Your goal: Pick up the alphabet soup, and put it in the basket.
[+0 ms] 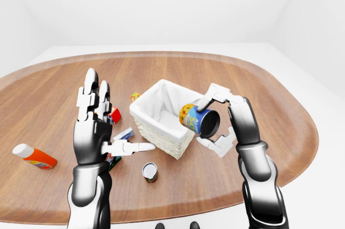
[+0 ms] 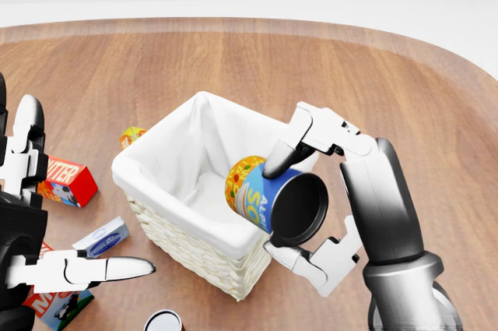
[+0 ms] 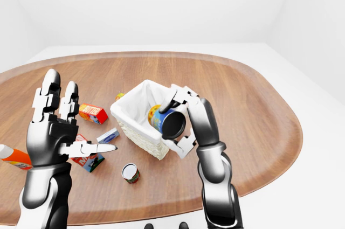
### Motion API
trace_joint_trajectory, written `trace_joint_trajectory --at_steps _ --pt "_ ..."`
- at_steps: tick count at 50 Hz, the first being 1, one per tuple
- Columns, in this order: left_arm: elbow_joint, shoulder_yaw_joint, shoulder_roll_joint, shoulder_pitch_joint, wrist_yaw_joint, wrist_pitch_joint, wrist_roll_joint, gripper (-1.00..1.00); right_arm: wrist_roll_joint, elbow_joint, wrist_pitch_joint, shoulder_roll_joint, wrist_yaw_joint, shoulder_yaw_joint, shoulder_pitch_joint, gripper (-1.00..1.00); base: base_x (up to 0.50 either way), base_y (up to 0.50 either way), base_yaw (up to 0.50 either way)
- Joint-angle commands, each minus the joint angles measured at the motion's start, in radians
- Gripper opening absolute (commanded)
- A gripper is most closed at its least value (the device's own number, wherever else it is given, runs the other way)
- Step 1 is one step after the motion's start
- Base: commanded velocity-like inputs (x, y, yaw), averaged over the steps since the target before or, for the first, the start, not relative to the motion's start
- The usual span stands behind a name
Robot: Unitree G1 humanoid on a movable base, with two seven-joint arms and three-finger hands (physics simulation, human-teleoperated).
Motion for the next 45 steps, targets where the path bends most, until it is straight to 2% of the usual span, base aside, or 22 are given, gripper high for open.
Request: trace_joint_trajectory --at_steps 1,21,45 --pt "0.007 -0.002 0.0 -0.001 0.0 0.0 0.002 1.0 -0.02 0.056 0.0 0.012 0.003 -0.007 -0.112 -1.0 0.0 0.0 0.0" --pt "0.008 -0.001 0.0 -0.001 0.0 0.0 0.001 1.0 -0.071 0.244 0.0 0.035 0.018 -0.022 -0.325 -1.0 0.0 0.0 0.0" --pt "0.021 -0.005 0.001 -0.001 -0.002 0.0 0.006 1.0 -0.093 0.533 0.0 0.049 0.008 -0.022 -0.462 -1.0 0.0 0.0 0.0"
